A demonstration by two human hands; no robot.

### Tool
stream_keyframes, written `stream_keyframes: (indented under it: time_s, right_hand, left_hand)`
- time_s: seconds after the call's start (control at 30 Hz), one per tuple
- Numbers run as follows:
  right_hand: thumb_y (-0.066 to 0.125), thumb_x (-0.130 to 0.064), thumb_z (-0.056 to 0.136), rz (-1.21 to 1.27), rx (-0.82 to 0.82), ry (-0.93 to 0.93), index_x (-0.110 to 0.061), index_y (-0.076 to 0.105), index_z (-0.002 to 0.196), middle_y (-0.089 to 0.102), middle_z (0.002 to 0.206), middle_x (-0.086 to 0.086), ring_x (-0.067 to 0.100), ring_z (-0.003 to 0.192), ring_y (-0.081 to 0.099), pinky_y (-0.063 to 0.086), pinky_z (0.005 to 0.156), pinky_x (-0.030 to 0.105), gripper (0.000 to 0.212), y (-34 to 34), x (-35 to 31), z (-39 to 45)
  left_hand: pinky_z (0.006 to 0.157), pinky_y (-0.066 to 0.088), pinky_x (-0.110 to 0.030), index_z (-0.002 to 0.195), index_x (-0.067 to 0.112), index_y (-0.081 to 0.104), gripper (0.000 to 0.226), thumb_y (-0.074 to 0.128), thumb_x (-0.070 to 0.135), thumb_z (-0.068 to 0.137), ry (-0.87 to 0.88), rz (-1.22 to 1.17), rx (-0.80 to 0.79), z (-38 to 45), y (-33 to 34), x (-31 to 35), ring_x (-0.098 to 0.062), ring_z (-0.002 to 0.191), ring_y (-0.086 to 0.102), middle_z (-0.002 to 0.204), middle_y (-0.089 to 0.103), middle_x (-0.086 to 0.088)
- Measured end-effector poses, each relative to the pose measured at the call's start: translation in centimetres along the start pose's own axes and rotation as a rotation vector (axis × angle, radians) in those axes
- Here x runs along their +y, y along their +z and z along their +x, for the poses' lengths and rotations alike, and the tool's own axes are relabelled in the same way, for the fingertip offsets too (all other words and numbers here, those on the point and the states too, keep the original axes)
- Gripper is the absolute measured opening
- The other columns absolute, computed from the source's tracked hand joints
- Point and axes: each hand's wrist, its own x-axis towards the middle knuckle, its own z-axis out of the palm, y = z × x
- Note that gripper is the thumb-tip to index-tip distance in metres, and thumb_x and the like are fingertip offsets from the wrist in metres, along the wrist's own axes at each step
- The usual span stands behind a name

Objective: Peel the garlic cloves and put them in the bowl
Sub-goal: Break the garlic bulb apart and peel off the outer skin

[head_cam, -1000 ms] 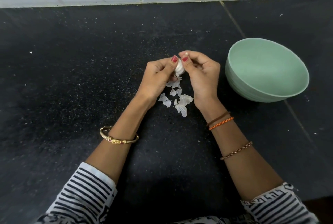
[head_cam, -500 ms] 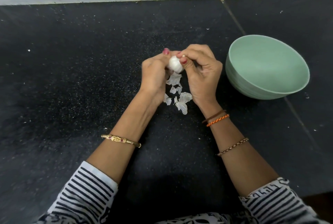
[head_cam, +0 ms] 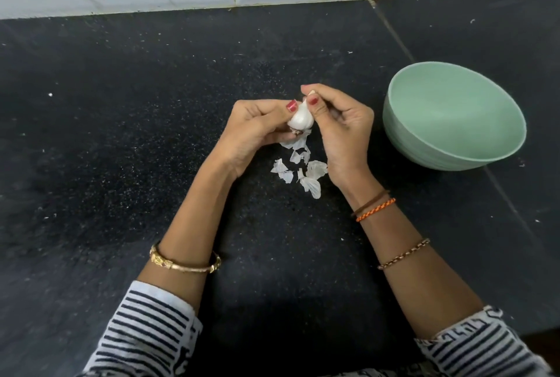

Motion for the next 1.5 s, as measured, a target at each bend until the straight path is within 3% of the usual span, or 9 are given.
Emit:
stream_keyframes:
  time_s: [0.13, 0.33, 0.63, 0.8, 0.93, 1.1, 1.23, 1.33, 1.5]
  right_hand:
    - [0.060, 0.003, 0.084, 0.003, -0.038, 0.037, -0.002, 0.063, 0.106, 0.067, 0.085, -0.008, 0.000, 0.083, 0.064, 0.048, 0.074, 0.014, 0.023, -0.2, 0.0, 0.1]
    - [0.062, 0.003, 0.082, -0.013, -0.084, 0.052, 0.000, 0.064, 0.104, 0.067, 0.082, -0.005, 0.000, 0.079, 0.064, 0.048, 0.073, 0.014, 0.022, -0.6, 0.4, 0.2]
    - [0.063, 0.006, 0.080, 0.007, -0.106, 0.053, 0.001, 0.063, 0.104, 0.068, 0.074, -0.016, -0.001, 0.078, 0.064, 0.048, 0.072, 0.013, 0.024, -0.8, 0.4, 0.2]
    - [0.065, 0.006, 0.078, -0.001, -0.117, 0.055, 0.002, 0.064, 0.100, 0.067, 0.080, -0.007, 0.003, 0.078, 0.065, 0.050, 0.072, 0.016, 0.022, -0.6, 0.1, -0.5]
    - [0.066, 0.004, 0.078, -0.021, -0.086, 0.059, -0.002, 0.066, 0.098, 0.066, 0.079, -0.007, 0.001, 0.076, 0.064, 0.049, 0.071, 0.015, 0.020, -0.5, 0.0, -0.7]
    - [0.063, 0.003, 0.081, -0.042, -0.036, 0.084, -0.004, 0.066, 0.100, 0.065, 0.083, 0.000, -0.002, 0.077, 0.062, 0.048, 0.070, 0.014, 0.020, -0.7, -0.2, -0.4]
    - [0.060, -0.005, 0.087, 0.037, -0.016, 0.232, -0.005, 0.066, 0.100, 0.067, 0.081, 0.002, 0.004, 0.071, 0.065, 0.051, 0.061, 0.017, 0.014, -0.6, -0.6, -0.4]
    - [0.054, -0.009, 0.092, 0.199, -0.086, 0.414, 0.002, 0.066, 0.098, 0.068, 0.093, 0.015, 0.020, 0.087, 0.066, 0.056, 0.074, 0.027, 0.018, -0.6, -0.9, -0.5]
    - [0.050, -0.010, 0.094, 0.295, -0.127, 0.485, -0.006, 0.064, 0.096, 0.066, 0.098, 0.013, 0.020, 0.093, 0.065, 0.055, 0.082, 0.029, 0.015, -0.4, -1.1, -0.6]
  left_hand:
    - [0.065, 0.056, -0.021, 0.087, 0.006, 0.073, 0.013, 0.067, 0.008, 0.076, -0.013, -0.014, -0.035, 0.1, -0.8, 0.0, -0.015, 0.075, 0.069, 0.080, 0.073, -0.007]
    - [0.063, 0.055, -0.020, 0.090, 0.004, 0.069, 0.020, 0.057, -0.010, 0.082, 0.018, 0.098, -0.044, 0.0, -0.7, -0.1, -0.015, 0.075, 0.070, 0.077, 0.073, -0.004]
    - [0.066, 0.057, -0.024, 0.087, 0.008, 0.071, 0.023, 0.058, 0.002, 0.069, 0.027, 0.089, -0.022, 0.0, -0.4, -0.6, -0.018, 0.076, 0.070, 0.076, 0.073, -0.005]
    - [0.059, 0.056, -0.024, 0.070, 0.013, 0.074, 0.020, 0.059, -0.002, 0.069, 0.074, 0.127, 0.028, -0.1, 0.5, -0.5, -0.015, 0.065, 0.068, 0.066, 0.070, -0.003]
    - [0.059, 0.056, -0.021, 0.081, 0.008, 0.070, 0.024, 0.055, -0.011, 0.083, 0.040, 0.132, -0.008, 0.0, 0.0, -0.6, -0.012, 0.068, 0.068, 0.068, 0.071, 0.000]
    - [0.073, 0.057, -0.024, 0.092, 0.007, 0.068, 0.023, 0.056, -0.010, 0.083, 0.046, 0.102, -0.029, -0.1, 0.1, -0.9, -0.013, 0.079, 0.069, 0.078, 0.073, -0.001]
    - [0.075, 0.056, -0.024, 0.096, 0.008, 0.066, 0.022, 0.065, -0.002, 0.076, 0.180, 0.062, 0.036, 0.0, 0.3, -0.9, -0.011, 0.078, 0.068, 0.082, 0.073, 0.003]
    - [0.071, 0.056, -0.023, 0.097, 0.008, 0.065, 0.026, 0.071, 0.005, 0.071, 0.227, 0.072, 0.053, 0.2, 0.1, -1.2, -0.010, 0.074, 0.067, 0.084, 0.073, 0.004]
    - [0.071, 0.055, -0.023, 0.092, 0.009, 0.067, 0.024, 0.072, 0.011, 0.068, 0.296, 0.113, 0.110, 0.4, 0.2, -1.5, -0.010, 0.075, 0.067, 0.083, 0.072, 0.006]
